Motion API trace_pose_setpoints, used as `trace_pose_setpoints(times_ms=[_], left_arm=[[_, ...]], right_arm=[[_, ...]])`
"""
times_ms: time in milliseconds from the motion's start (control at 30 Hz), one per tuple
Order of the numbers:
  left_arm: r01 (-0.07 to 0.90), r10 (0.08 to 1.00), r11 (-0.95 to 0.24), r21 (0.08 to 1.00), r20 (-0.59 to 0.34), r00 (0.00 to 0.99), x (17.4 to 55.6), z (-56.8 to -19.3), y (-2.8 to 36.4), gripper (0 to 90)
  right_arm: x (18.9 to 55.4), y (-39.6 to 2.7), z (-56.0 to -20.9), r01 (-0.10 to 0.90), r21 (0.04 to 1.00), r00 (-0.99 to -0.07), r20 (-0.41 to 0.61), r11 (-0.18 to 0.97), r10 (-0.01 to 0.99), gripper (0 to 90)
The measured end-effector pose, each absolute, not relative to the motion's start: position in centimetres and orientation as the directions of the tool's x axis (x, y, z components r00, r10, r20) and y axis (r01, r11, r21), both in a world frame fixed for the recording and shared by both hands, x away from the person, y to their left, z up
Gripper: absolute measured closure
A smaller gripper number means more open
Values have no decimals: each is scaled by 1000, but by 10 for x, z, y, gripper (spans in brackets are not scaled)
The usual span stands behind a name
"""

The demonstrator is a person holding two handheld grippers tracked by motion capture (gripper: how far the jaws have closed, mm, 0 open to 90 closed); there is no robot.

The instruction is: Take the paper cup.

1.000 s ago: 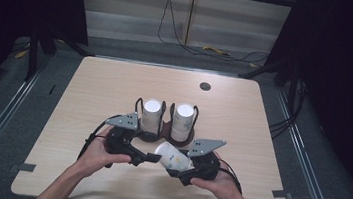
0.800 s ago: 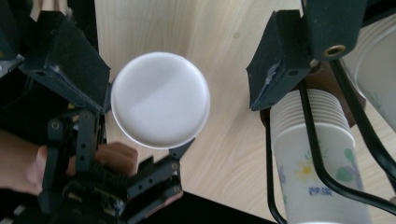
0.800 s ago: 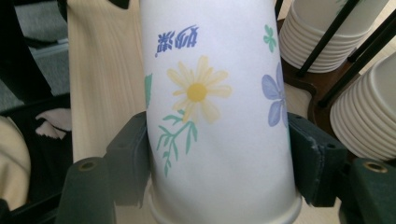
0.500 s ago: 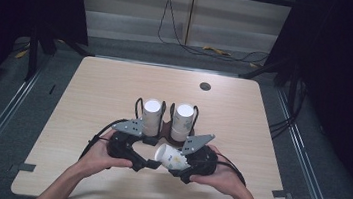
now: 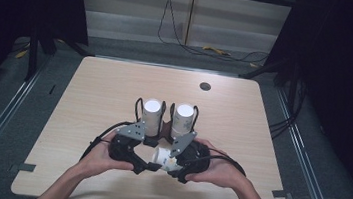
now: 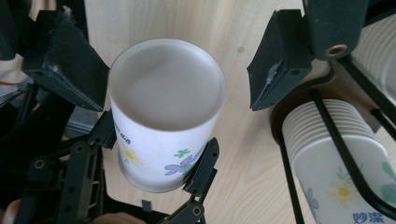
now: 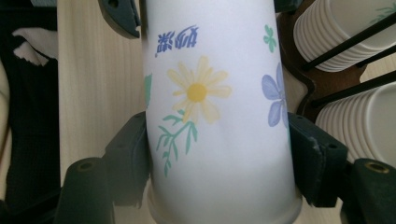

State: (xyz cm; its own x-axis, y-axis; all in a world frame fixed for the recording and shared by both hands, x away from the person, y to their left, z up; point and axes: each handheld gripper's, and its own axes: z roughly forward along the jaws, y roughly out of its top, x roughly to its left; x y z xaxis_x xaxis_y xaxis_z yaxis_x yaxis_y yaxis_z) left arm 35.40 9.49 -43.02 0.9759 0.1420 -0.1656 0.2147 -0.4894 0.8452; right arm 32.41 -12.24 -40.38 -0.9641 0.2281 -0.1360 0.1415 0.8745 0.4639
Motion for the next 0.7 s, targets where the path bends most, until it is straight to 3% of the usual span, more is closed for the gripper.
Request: trace_pose_setpoints(times_ms=[367,700], left_arm=[[181,138,-546,818,-125,982,352,-434,91,239],[168,126,-554,815,-117,985,350,-434,89,295]], right_arm=[[328,-104,-397,81,315,-974,-177,946,142,306],[333,-92,-396,57,272,-980,-169,960,106,304]])
